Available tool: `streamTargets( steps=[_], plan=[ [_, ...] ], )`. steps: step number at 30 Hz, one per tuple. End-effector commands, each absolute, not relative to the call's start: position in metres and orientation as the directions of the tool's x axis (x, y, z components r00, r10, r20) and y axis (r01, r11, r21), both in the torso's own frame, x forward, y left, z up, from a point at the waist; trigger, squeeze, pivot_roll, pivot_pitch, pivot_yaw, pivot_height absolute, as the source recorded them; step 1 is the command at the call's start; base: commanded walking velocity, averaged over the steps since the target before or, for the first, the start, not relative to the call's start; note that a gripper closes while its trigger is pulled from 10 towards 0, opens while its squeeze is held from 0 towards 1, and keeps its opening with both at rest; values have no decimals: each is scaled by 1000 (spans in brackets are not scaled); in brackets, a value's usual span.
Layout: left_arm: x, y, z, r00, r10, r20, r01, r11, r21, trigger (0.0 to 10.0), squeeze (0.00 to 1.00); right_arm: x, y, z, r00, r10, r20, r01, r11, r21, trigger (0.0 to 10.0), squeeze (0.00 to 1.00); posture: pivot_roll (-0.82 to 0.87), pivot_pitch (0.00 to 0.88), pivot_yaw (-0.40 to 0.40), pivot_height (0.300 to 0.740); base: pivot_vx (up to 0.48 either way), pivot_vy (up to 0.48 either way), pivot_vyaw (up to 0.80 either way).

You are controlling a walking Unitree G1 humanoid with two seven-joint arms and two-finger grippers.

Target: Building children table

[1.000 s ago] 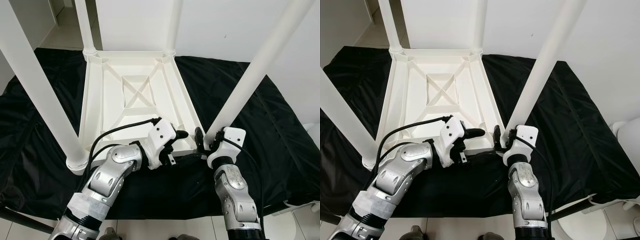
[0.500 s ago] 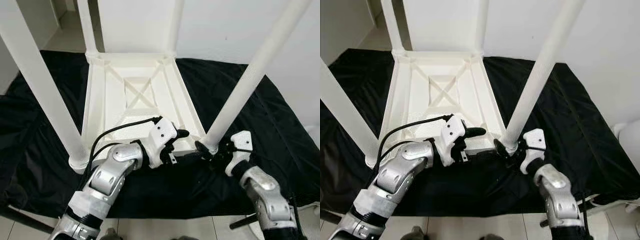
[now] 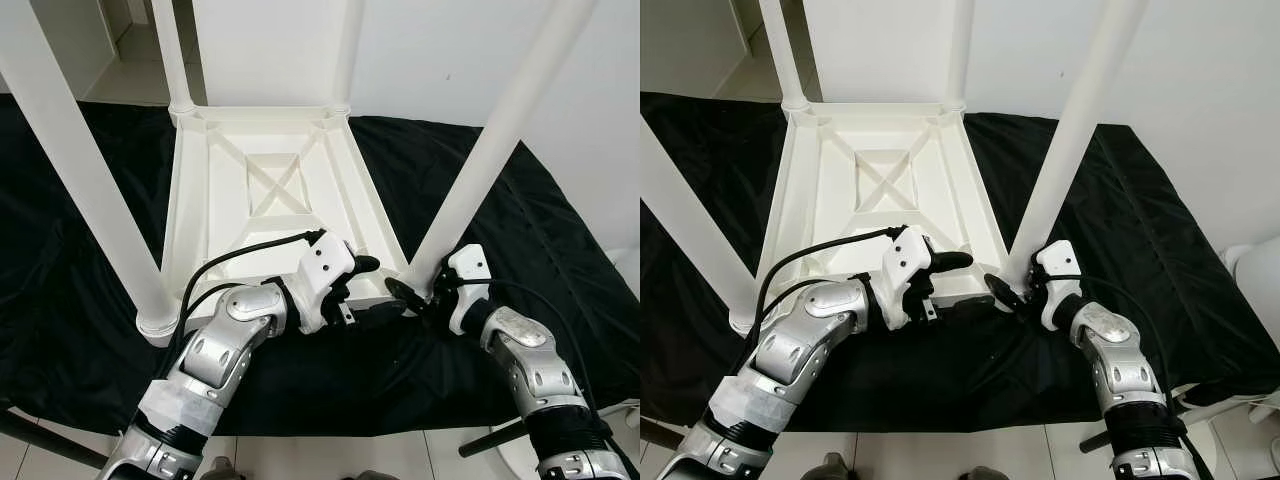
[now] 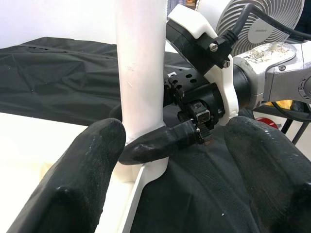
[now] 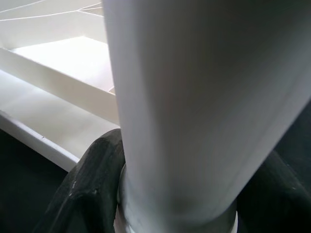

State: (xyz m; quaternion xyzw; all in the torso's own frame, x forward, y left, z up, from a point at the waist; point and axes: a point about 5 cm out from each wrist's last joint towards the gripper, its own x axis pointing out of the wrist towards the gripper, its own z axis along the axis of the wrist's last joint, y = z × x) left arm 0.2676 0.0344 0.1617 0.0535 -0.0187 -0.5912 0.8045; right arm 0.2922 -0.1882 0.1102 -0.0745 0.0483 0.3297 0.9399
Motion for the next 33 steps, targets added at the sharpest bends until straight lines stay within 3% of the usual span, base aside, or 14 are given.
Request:
streamTargets(
  steps=[1, 7, 8, 19, 21, 25, 31, 33],
  plan=[
    [269, 32, 163, 308, -951, -32, 947, 303, 104, 10000, 0, 291, -184, 105, 746, 645, -167, -663, 742, -99, 0, 0, 41, 0, -52, 740, 0, 0, 0],
    [268, 32, 163, 307, -951, -32, 948, 303, 101, 10000, 0, 289, -188, 103, 748, 643, -161, -660, 746, -86, 0, 0, 34, 0, -49, 740, 0, 0, 0],
    [268, 32, 163, 306, -952, -31, 948, 302, 102, 10000, 0, 289, -190, 103, 774, 616, -145, -630, 771, -87, 10000, 0, 34, 0, -50, 740, 0, 0, 0],
    [269, 31, 163, 307, -951, -29, 948, 302, 101, 10000, 0, 289, -185, 105, 873, 474, -115, -482, 873, -67, 10000, 0, 31, 0, -52, 740, 0, 0, 0],
    [268, 30, 162, 302, -953, -29, 949, 298, 100, 10000, 0, 289, -174, 101, 941, 315, -128, -324, 944, -63, 10000, 0, 28, 0, -57, 740, 0, 0, 0],
    [268, 30, 162, 301, -953, -29, 950, 297, 100, 10000, 0, 288, -173, 101, 947, 294, -128, -303, 951, -58, 10000, 0, 28, 0, -57, 740, 0, 0, 0],
    [266, 30, 161, 297, -954, -29, 951, 293, 97, 10000, 0, 287, -158, 96, 989, 47, -138, -46, 999, 11, 10000, 0, 35, 0, -73, 740, 0, 0, 0],
    [264, 29, 160, 296, -955, -29, 952, 292, 94, 10000, 0, 288, -145, 92, 983, -98, -154, 104, 994, 29, 10000, 0, 43, 0, -82, 740, 0, 0, 0]
  ],
)
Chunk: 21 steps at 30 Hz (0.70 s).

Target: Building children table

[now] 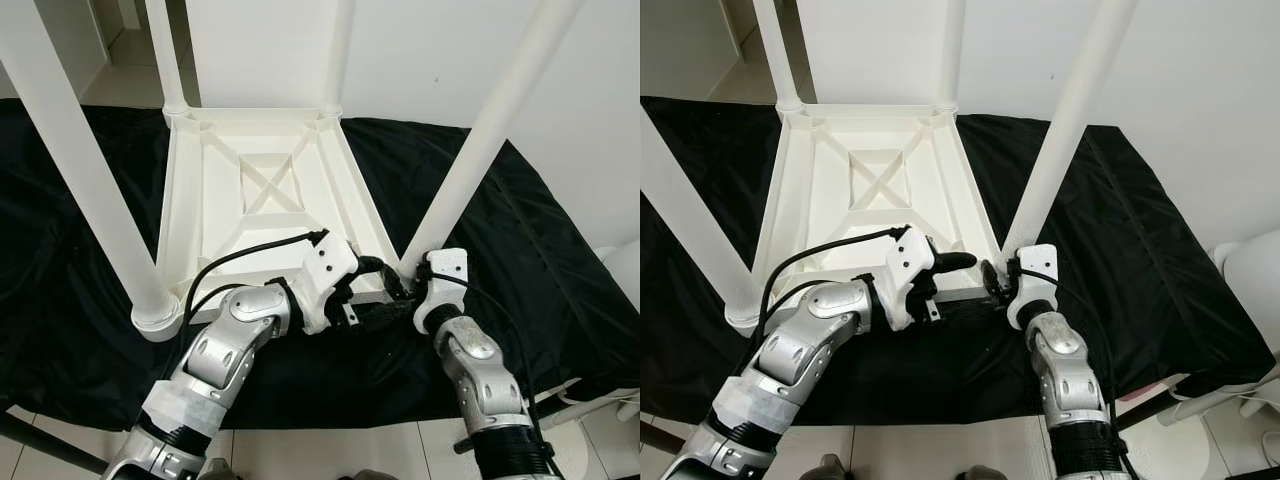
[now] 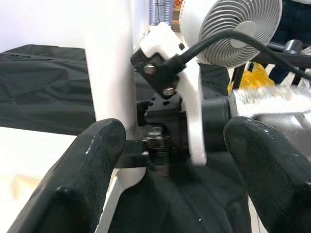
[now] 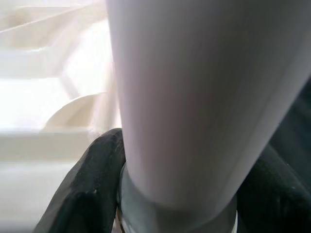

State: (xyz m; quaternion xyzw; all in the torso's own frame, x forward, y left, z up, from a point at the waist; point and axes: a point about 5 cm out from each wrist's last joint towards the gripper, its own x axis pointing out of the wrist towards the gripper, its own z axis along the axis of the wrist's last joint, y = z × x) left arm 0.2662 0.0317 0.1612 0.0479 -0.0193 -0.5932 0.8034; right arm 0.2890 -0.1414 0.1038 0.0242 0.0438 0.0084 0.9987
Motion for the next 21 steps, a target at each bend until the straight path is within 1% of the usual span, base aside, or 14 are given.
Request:
streamTargets(
  steps=[1, 2, 3, 4, 6, 11, 12, 14, 15, 19, 21],
  plan=[
    [264, 29, 160, 296, -955, -29, 952, 292, 94, 10000, 0, 288, -145, 92, 983, -98, -154, 104, 994, 29, 10000, 0, 43, 0, -82, 740, 0, 0, 0],
    [264, 29, 160, 295, -955, -29, 952, 292, 93, 10000, 0, 289, -140, 92, 979, -125, -160, 134, 990, 41, 10000, 0, 43, 0, -82, 740, 0, 0, 0],
    [264, 29, 160, 295, -955, -29, 952, 292, 93, 10000, 0, 289, -140, 92, 979, -125, -160, 134, 990, 41, 10000, 0, 43, 0, -82, 740, 0, 0, 0],
    [263, 28, 160, 297, -955, -27, 952, 293, 92, 10000, 0, 291, -131, 95, 983, -105, -151, 118, 990, 80, 10000, 0, 47, 0, -83, 740, 0, 0, 0],
    [263, 28, 160, 296, -955, -24, 952, 292, 89, 10000, 0, 293, -121, 105, 993, -46, -109, 57, 993, 101, 10000, 0, 44, 0, -83, 740, 0, 0, 0],
    [262, 27, 160, 291, -956, -27, 953, 288, 91, 10000, 0, 292, -120, 107, 995, -20, -100, 29, 995, 92, 10000, 0, 44, 0, -85, 740, 0, 0, 0],
    [262, 27, 160, 291, -956, -28, 953, 287, 92, 10000, 0, 291, -120, 107, 994, -22, -105, 31, 996, 85, 10000, 408, 44, 0, -85, 740, 0, 0, 0],
    [263, 28, 160, 291, -956, -28, 953, 287, 93, 10000, 0, 290, -120, 107, 995, -19, -100, 28, 996, 86, 10000, 408, 44, 0, -85, 740, 0, 0, 0],
    [263, 28, 160, 291, -956, -26, 953, 288, 95, 10000, 0, 287, -124, 112, 998, 1, -63, 5, 996, 90, 10000, 1000, 44, 0, -86, 740, 0, 0, 0],
    [262, 28, 160, 290, -957, -27, 953, 287, 95, 10000, 0, 283, -132, 114, 999, -1, -38, 4, 997, 83, 10000, 1000, 44, 0, -87, 740, 0, 0, 0],
    [262, 28, 160, 290, -957, -27, 953, 287, 95, 10000, 0, 283, -132, 114, 999, -1, -38, 4, 997, 83, 10000, 1000, 44, 0, -87, 740, 0, 0, 0]
  ],
)
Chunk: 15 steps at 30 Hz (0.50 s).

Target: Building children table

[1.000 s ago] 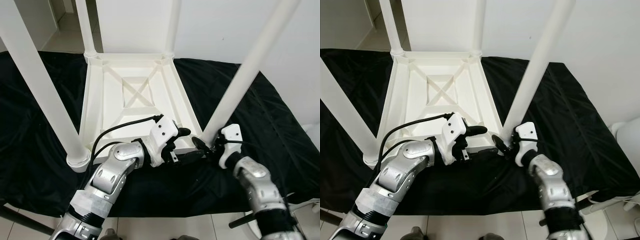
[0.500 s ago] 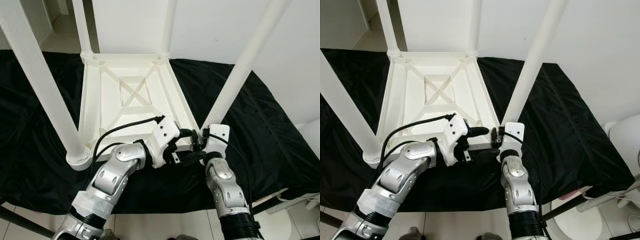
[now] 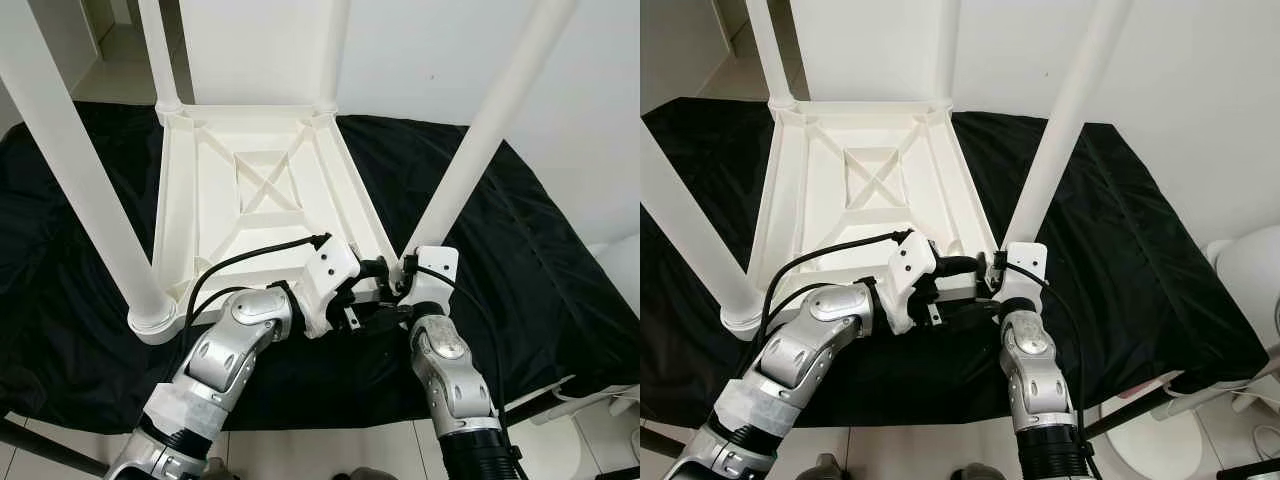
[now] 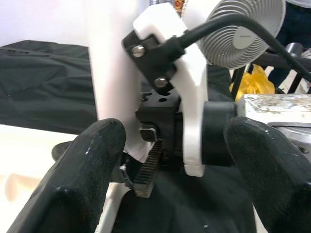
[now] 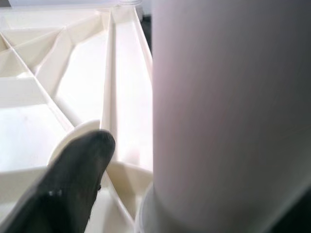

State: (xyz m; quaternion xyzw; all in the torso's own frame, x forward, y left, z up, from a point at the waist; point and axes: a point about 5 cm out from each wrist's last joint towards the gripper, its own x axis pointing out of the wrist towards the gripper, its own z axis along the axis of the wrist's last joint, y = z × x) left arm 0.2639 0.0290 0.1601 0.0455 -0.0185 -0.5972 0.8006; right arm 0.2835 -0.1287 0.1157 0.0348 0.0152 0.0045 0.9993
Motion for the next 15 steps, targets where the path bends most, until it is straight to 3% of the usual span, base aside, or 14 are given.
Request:
streamTargets(
  steps=[1, 4, 5, 8, 12, 13, 15],
  plan=[
    [262, 28, 160, 291, -956, -27, 953, 287, 95, 10000, 0, 281, -140, 114, 999, -9, -32, 12, 997, 74, 10000, 1000, 45, 0, -88, 740, 0, 0, 0],
    [262, 27, 160, 293, -956, -23, 953, 289, 94, 10000, 0, 276, -161, 112, 1000, -17, -23, 17, 1000, 10, 10000, 1000, 42, 0, -88, 740, 0, 0, 0],
    [263, 27, 161, 293, -956, -23, 952, 290, 95, 10000, 0, 275, -168, 112, 1000, 25, -15, -25, 999, -23, 10000, 0, 39, 0, -86, 740, 0, 0, 0],
    [263, 27, 161, 294, -956, -22, 952, 290, 96, 10000, 0, 274, -171, 112, 998, 57, -12, -57, 997, -42, 10000, 0, 39, 0, -86, 740, 0, 0, 0],
    [265, 26, 161, 293, -956, -21, 952, 290, 97, 10000, 0, 274, -178, 115, 984, 176, 13, -174, 979, -111, 10000, 0, 30, 0, -74, 740, 0, 0, 0],
    [266, 26, 162, 294, -956, -20, 952, 290, 97, 10000, 0, 280, -189, 117, 957, 289, 18, -282, 946, -161, 10000, 0, 26, 0, -63, 740, 0, 0, 0],
    [267, 26, 162, 293, -956, -19, 952, 290, 97, 10000, 0, 282, -192, 118, 947, 321, 18, -314, 935, -167, 10000, 0, 26, 0, -63, 740, 0, 0, 0]
  ],
)
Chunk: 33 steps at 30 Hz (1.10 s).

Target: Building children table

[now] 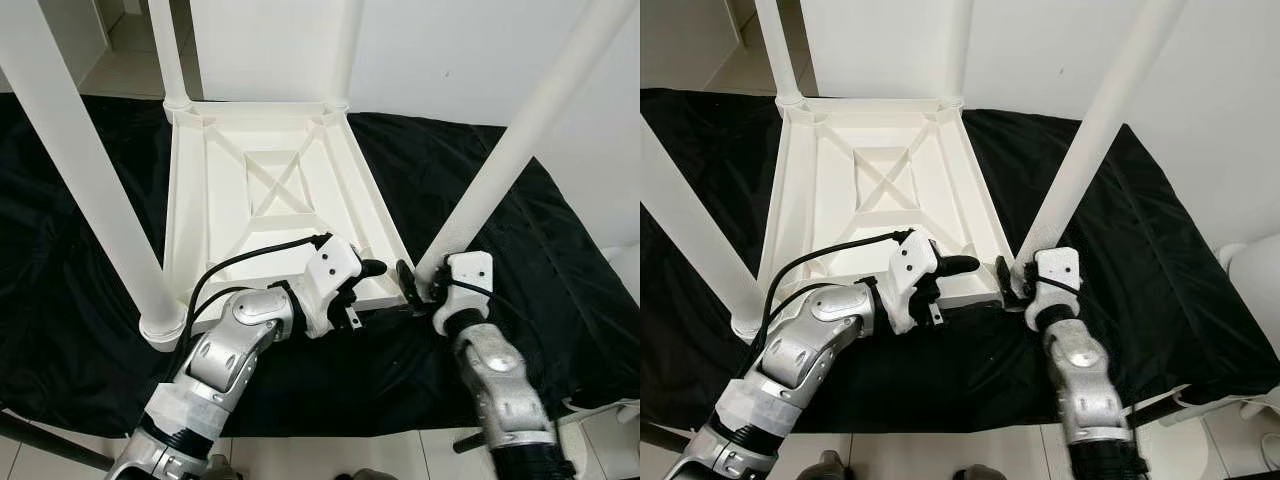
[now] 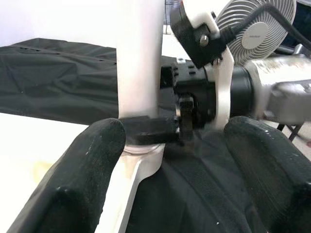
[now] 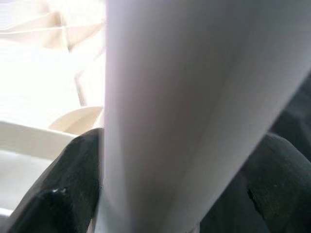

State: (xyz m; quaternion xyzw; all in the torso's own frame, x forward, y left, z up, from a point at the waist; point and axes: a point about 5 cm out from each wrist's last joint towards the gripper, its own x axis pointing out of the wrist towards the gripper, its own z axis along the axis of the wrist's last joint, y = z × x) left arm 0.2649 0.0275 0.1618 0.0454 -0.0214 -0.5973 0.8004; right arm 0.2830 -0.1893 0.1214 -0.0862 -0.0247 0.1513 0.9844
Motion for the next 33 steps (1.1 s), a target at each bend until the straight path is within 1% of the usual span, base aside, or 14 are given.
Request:
streamTargets(
  steps=[1, 4, 5, 7, 8, 9, 10, 24, 25, 28, 29, 30, 32, 33],
  plan=[
    [267, 26, 163, 293, -956, -18, 952, 290, 97, 10000, 0, 285, -192, 120, 931, 365, 13, -357, 919, -167, 10000, 0, 25, 0, -58, 740, 0, 0, 0],
    [268, 26, 163, 293, -956, -18, 952, 290, 98, 10000, 0, 294, -189, 125, 900, 436, 12, -427, 887, -174, 10000, 0, 27, 0, -56, 740, 0, 0, 0],
    [268, 27, 164, 295, -955, -18, 951, 292, 99, 10000, 0, 301, -186, 128, 879, 476, 6, -468, 867, -168, 9098, 0, 28, 0, -55, 740, 0, 0, 0],
    [269, 27, 164, 296, -955, -18, 951, 293, 100, 10000, 0, 305, -185, 129, 865, 502, 2, -495, 854, -162, 9098, 0, 30, 0, -54, 740, 0, 0, 0],
    [269, 27, 164, 297, -955, -18, 951, 293, 101, 10000, 0, 308, -184, 130, 853, 521, -13, -515, 839, -176, 2784, 0, 33, 0, -58, 740, 0, 0, 0],
    [269, 27, 164, 297, -955, -18, 951, 293, 101, 10000, 0, 308, -184, 130, 853, 521, -13, -515, 839, -176, 2784, 0, 33, 0, -58, 740, 0, 0, 0],
    [269, 27, 165, 299, -954, -17, 950, 296, 101, 10000, 0, 310, -183, 128, 838, 545, -31, -542, 824, -167, 0, 0, 35, 0, -59, 740, 0, 0, 0],
    [268, 29, 164, 315, -949, -13, 945, 312, 99, 10000, 0, 301, -187, 108, 783, 614, -102, -622, 773, -125, 0, 0, 43, 0, -69, 740, 0, 0, 0],
    [269, 28, 164, 316, -949, -13, 945, 313, 99, 10000, 0, 300, -188, 106, 809, 580, -97, -588, 801, -110, 5765, 0, 41, 0, -71, 740, 0, 0, 0],
    [269, 28, 164, 316, -949, -13, 945, 313, 99, 10000, 0, 300, -188, 106, 809, 580, -97, -588, 801, -110, 5765, 0, 41, 0, -71, 740, 0, 0, 0],
    [269, 28, 164, 317, -948, -13, 944, 314, 99, 10000, 0, 299, -188, 106, 843, 533, -76, -538, 839, -84, 10000, 0, 40, 0, -74, 740, 0, 0, 0],
    [269, 27, 164, 317, -948, -11, 944, 314, 98, 10000, 0, 299, -185, 107, 890, 453, -53, -456, 888, -64, 10000, 0, 38, 0, -76, 740, 0, 0, 0],
    [269, 27, 164, 317, -948, -11, 944, 314, 98, 10000, 0, 299, -185, 107, 890, 453, -53, -456, 888, -64, 10000, 0, 38, 0, -76, 740, 0, 0, 0],
    [268, 27, 164, 316, -949, -10, 945, 314, 97, 10000, 0, 299, -182, 107, 929, 368, -46, -370, 928, -49, 10000, 0, 38, 0, -76, 740, 0, 0, 0]
  ],
)
